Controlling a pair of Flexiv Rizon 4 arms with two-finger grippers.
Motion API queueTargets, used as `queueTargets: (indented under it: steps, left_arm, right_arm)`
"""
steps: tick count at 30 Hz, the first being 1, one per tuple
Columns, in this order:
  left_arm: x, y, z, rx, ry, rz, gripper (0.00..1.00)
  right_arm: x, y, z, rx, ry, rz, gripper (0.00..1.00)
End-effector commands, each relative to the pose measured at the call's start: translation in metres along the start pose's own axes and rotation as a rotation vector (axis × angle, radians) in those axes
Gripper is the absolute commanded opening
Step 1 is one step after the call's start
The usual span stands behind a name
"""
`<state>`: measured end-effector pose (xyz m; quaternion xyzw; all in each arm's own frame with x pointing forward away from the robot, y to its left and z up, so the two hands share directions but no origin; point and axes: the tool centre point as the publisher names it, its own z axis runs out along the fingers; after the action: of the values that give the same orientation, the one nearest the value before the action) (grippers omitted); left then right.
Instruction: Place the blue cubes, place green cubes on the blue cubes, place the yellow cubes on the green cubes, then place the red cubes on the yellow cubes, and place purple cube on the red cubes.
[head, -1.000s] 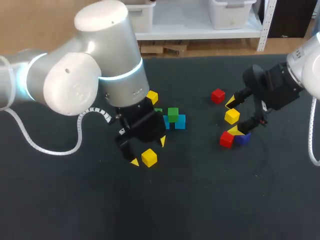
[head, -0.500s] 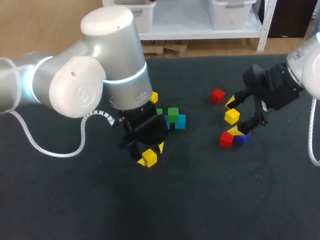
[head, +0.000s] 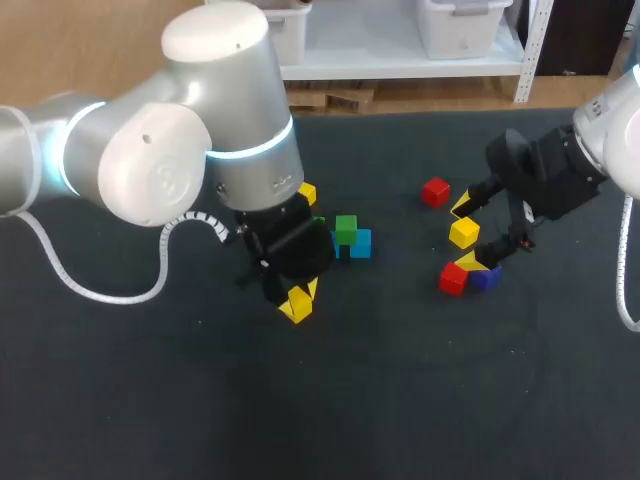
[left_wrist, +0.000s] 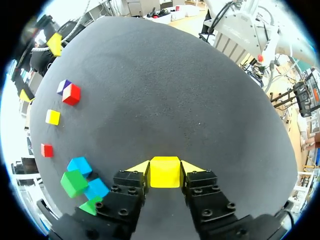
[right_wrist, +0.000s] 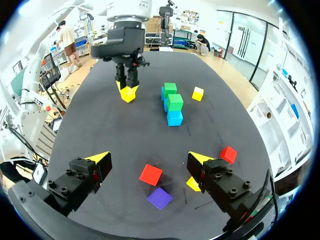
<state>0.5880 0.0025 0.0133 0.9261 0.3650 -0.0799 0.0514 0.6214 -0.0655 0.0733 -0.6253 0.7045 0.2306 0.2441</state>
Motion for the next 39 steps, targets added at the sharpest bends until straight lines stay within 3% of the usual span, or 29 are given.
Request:
queueTargets:
  steps: [1,7,18,26,31,39]
  left_arm:
    - [0.005,0.008,-0.024,-0.014,0.009,-0.034,0.00]
    - [0.014,0.032,-0.054,-0.058,0.012,-0.121,0.00]
    - [0.023,0.075,-0.083,-0.006,0.043,-0.328,0.00]
    - [0.024,0.097,-0.084,-0.032,0.014,-0.502,0.00]
    - [0.026,0.105,-0.083,-0.070,-0.007,-0.563,0.00]
    - [0.029,0.111,-0.075,-0.060,0.033,-0.660,0.00]
  right_arm:
    - [0.001,-0.001,0.001,-0.001,-0.003,-0.001,1.00]
    - [0.001,-0.001,0.001,-0.001,-0.003,-0.001,1.00]
    - [0.001,-0.001,0.001,-0.001,-0.003,-0.001,1.00]
    - [0.001,-0.001,0.001,-0.001,-0.003,-0.001,1.00]
    - [0.001,-0.001,0.001,-0.001,-0.003,-0.001,1.00]
    - [0.001,-0.001,0.001,-0.001,-0.003,-0.001,1.00]
